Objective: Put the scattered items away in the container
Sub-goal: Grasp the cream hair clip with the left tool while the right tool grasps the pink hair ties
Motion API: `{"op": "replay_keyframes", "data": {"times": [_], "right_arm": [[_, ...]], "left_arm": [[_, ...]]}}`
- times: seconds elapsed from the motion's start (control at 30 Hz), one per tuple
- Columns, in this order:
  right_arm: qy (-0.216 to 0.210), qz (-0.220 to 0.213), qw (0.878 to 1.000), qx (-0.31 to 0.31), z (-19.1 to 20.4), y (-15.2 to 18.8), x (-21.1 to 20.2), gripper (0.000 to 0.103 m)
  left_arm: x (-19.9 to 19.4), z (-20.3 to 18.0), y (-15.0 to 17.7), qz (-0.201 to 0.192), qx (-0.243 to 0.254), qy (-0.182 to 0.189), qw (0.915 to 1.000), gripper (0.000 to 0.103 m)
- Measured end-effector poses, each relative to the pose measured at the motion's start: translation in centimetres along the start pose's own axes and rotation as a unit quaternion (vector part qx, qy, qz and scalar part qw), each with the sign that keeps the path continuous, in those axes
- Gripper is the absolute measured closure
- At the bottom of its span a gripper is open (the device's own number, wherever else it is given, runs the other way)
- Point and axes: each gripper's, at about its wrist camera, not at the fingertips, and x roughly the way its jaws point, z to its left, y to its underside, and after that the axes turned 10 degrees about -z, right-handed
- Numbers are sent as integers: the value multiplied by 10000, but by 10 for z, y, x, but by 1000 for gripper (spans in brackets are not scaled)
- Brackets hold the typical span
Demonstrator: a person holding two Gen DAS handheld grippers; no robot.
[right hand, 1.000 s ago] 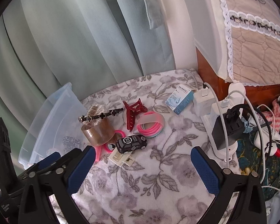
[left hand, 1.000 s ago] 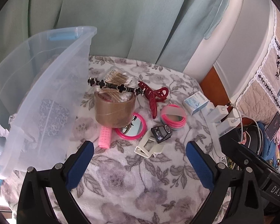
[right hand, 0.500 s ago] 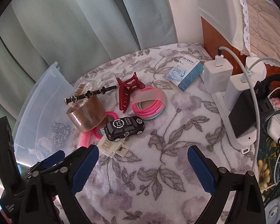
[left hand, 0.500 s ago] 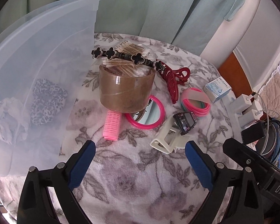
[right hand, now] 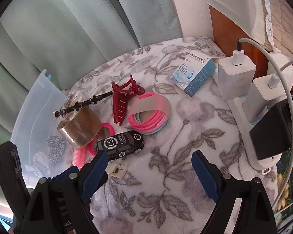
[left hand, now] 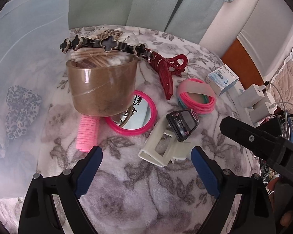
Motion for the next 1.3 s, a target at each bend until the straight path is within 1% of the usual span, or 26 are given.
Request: {"op": "replay_keyframes", "data": {"times": [0.03, 0.17, 0.23, 0.3, 0.57, 0.77, 0.83, 0.93, 1.13, 1.3], "right_arm": [[19, 15, 10000, -13, -1, -1, 3, 15], [29, 97, 9999, -47, -2, -5, 14, 18], [28, 125, 9999, -90, -1, -7, 19, 18], [13, 140, 9998, -134, 0, -9, 24, 18], [15, 239, 9996, -180, 0, -18, 46, 18], [13, 296, 9994, -185, -1, -23, 62, 18], [40, 354, 9991, -231, -1, -24, 68, 18], [83, 345, 9987, -362, 3, -26, 75, 18], [237, 295, 9970, -679, 13, -28, 84, 18], [400, 278, 9948, -893, 19, -27, 87, 21]], "left_arm": [[2, -2, 0, 4, 43, 8, 10000, 14], [13, -9, -1, 79, 168, 22, 9998, 16], [17, -11, -1, 106, 223, 26, 9997, 22], [22, -13, -1, 144, 273, 14, 9995, 26], [26, -16, 0, 45, 410, -16, 9991, 30], [31, -21, -2, 7, 602, -184, 9980, 38], [30, -20, -3, 23, 578, -206, 9981, 43], [29, -18, -4, 86, 504, -219, 9985, 45], [23, -15, 0, 81, 504, -228, 9984, 46], [18, -12, 3, 46, 568, -261, 9980, 46]]}}
